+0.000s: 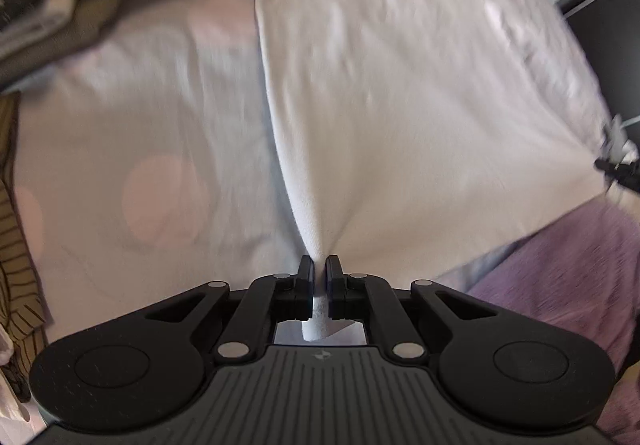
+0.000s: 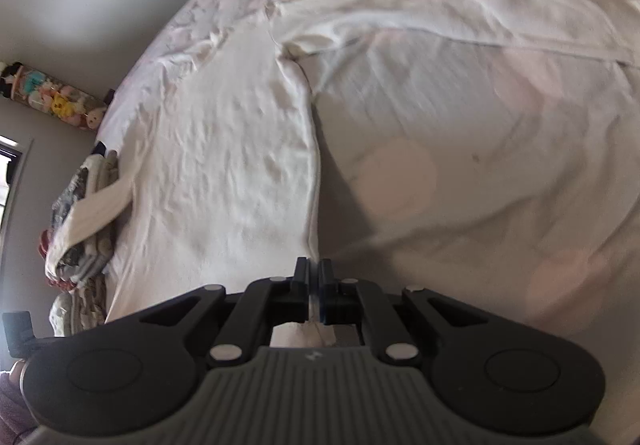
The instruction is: Fold clothes
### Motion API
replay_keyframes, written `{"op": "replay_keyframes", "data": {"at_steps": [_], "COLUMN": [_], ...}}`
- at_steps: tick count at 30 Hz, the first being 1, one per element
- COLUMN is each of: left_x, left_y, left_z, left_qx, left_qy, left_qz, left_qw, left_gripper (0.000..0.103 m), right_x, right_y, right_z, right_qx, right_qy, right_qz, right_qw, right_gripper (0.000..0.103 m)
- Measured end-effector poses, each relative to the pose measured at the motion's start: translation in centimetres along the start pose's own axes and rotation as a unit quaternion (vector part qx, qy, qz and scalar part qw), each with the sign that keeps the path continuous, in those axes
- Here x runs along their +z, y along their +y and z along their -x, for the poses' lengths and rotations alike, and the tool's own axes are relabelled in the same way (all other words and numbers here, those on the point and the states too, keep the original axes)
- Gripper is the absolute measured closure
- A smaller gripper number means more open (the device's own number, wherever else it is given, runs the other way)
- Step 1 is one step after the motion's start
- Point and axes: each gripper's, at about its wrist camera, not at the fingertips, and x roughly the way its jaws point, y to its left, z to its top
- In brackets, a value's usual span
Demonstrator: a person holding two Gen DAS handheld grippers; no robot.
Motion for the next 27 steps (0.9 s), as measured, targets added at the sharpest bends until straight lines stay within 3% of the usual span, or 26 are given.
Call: {"op": "replay_keyframes", "data": {"at_steps": [7,12,13,14,16,22,27], "left_x": [0.8,1.2,1.2,1.2,1.1,2.8,6.0], "left_y": [-1.5,-1.6,-1.6,-1.5,-1.3,-1.7,-3.5], "left_z": [-5.4,-6.6,-6.4,-6.1,-5.0,-1.2,0.3], "left_qx": [0.06,0.066,0.061,0.056,0.04,-0.001,-0.02], "left_qy": [0.076,0.087,0.085,0.083,0.071,-0.011,-0.093], "left_qz": [-0.042,-0.045,-0.043,-0.041,-0.038,-0.029,-0.025], "left_qw": [0.9944,0.993,0.9936,0.9941,0.9959,0.9995,0.9952], "left_gripper": [0.099,0.098,0.096,0.088,0.076,0.065,0.065], "right_x": [-1.2,-1.7,-1.7,-1.7,-1.6,0.8,5.1], "right_y": [-2.4,-3.1,-3.3,-3.4,-3.8,-7.6,-12.5], "right_z": [-4.7,-5.9,-5.7,-5.1,-3.8,2.3,7.6], "right_qx": [-0.054,-0.049,-0.043,-0.038,-0.036,-0.081,-0.158], "right_qy": [0.057,0.064,0.062,0.057,0.043,-0.056,-0.154], "right_qz": [-0.001,0.003,0.003,0.004,0.008,-0.007,-0.048], "right_qw": [0.997,0.997,0.997,0.998,0.998,0.995,0.974], "right_gripper": [0.098,0.097,0.095,0.094,0.073,0.071,0.071]}}
